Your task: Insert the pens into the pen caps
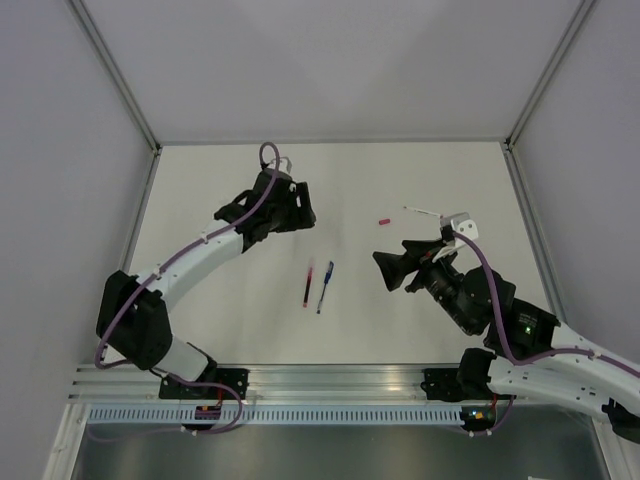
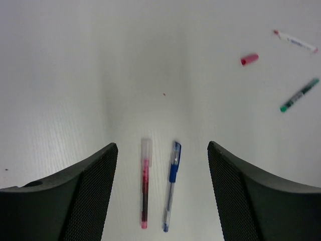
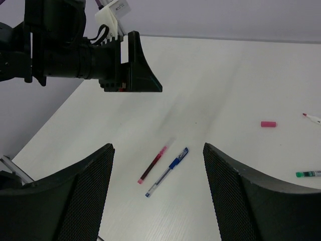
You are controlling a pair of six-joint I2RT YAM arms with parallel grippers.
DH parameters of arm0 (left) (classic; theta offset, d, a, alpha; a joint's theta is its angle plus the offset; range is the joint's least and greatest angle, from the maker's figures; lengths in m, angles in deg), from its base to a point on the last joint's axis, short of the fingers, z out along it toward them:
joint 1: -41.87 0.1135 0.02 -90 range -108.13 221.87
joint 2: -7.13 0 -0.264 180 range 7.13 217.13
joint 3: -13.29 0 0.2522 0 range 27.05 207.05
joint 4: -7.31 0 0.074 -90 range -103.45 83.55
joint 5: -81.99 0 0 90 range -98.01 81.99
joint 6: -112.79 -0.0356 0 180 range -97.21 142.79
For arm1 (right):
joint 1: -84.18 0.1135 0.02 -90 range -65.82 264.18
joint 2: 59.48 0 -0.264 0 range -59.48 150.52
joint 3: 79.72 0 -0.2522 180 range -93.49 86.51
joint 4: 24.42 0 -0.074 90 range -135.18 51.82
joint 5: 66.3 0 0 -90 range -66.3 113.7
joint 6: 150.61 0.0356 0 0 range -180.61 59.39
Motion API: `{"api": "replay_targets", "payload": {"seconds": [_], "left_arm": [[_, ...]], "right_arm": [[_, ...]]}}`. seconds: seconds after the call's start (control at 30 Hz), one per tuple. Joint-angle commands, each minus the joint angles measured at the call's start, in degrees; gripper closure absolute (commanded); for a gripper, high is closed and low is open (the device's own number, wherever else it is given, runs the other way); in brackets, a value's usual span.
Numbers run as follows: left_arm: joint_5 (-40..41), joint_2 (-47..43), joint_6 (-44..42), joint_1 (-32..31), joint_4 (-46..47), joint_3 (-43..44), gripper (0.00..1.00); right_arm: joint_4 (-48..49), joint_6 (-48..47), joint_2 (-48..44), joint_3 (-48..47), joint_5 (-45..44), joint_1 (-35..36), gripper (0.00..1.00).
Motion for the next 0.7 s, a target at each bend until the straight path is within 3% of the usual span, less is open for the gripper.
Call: {"api": "replay_targets", "payload": {"seconds": [0.0, 0.13, 0.37, 0.47, 0.67], "left_arm": [[10.79, 4.3, 3.88, 3.24, -3.76, 4.42, 0.22], [16.43, 9.92, 7.22, 8.33, -4.37, 8.81, 0.22], [12.92, 18.89, 12.24, 25.8, -6.48, 13.56, 0.25], [12.3, 21.44, 12.24, 30.21, -5.0, 13.48, 0.26], [14.15, 27.5, 9.17, 32.68, -5.16, 18.48, 0.27]], "right_arm": [[1.62, -0.67, -1.75, 0.84, -1.61, -0.02, 0.21], [0.84, 0.03, -0.96, 0.49, -1.61, -0.11, 0.21], [-0.22, 0.82, -2.89, -0.12, 1.64, -0.11, 0.21], [0.22, 0.82, -4.21, 0.32, 3.22, -0.11, 0.21], [-0.48, 0.82, -4.57, -0.21, 4.98, -0.03, 0.21]]}}
